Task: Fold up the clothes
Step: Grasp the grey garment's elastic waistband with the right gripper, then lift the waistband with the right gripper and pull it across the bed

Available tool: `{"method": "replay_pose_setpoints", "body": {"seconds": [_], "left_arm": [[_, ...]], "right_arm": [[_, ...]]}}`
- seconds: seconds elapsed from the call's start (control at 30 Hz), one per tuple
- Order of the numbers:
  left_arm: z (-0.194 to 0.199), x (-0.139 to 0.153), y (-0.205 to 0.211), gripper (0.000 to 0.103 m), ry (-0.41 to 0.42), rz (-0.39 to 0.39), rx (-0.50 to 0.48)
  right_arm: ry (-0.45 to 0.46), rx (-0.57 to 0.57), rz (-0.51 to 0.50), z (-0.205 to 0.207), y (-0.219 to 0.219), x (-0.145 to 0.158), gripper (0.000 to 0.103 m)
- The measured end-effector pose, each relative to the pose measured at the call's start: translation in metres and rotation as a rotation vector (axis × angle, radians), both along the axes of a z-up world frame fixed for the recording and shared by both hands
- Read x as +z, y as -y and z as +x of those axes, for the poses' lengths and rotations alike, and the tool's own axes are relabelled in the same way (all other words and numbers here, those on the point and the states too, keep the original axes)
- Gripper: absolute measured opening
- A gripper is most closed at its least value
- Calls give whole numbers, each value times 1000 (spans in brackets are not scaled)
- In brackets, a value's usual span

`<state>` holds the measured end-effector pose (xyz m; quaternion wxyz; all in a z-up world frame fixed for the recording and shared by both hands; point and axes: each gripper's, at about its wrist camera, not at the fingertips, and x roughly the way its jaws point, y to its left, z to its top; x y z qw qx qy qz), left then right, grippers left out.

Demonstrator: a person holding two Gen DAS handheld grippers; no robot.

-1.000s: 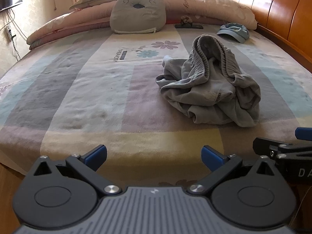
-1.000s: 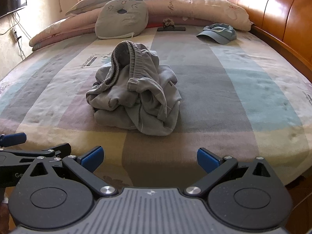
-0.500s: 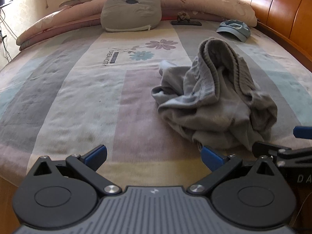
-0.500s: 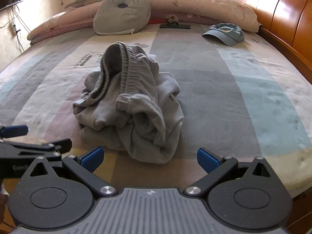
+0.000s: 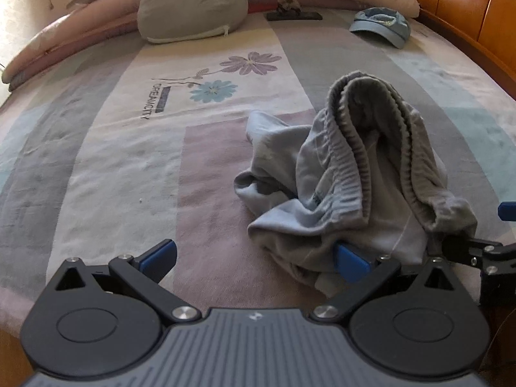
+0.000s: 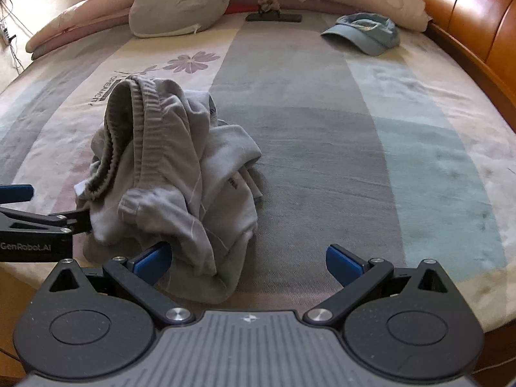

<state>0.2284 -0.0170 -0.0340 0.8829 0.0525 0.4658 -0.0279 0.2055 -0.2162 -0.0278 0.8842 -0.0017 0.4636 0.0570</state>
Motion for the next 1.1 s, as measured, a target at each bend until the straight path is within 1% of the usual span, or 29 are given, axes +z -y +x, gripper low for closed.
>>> {"method": "replay_pose_setpoints", "body": {"seconds": [0.13,0.27,0.33,0.37,0.4,0.43,0.5,0.6,0.63,0.7,0.73,0.77,0.8,0.9,0.97,1.1], "left_arm": [[16,5,-4,102,-8,5,7],[27,11,-8,102,-6,14,-2],[31,13,-9,102,-8,23,-19],[32,14,-9,102,-10,28,-30],[33,14,-11,102,-12,30,-41],[34,15,-12,102,-13,31,-52],[34,15,-15,102,-22,30,-81],[30,15,-20,102,-10,30,-149],[28,14,-21,102,2,29,-176],[24,14,-25,102,37,25,-237],[23,14,-28,102,51,17,-267],[22,14,-30,102,62,7,-295],[22,14,-33,102,66,-4,-315],[25,17,-40,102,60,-31,-346],[26,22,-45,102,65,-45,-362],[27,27,-53,102,76,-70,-406]], "right_arm": [[9,5,2,12,3,8,103],[40,45,32,18,4,17,103],[61,83,33,19,2,18,102],[69,104,24,18,-1,18,98],[73,126,4,18,-5,18,90],[75,148,-14,17,-9,18,85],[68,176,-32,17,-15,20,68],[76,215,-53,15,-26,25,52],[89,237,-71,13,-32,28,50],[111,278,-102,9,-42,31,41],[114,296,-112,8,-48,31,38],[110,300,-121,7,-52,32,32],[105,304,-131,7,-56,32,24],[91,295,-157,5,-67,34,14],[80,273,-158,6,-70,38,10],[69,228,-159,12,-70,50,9]]}}
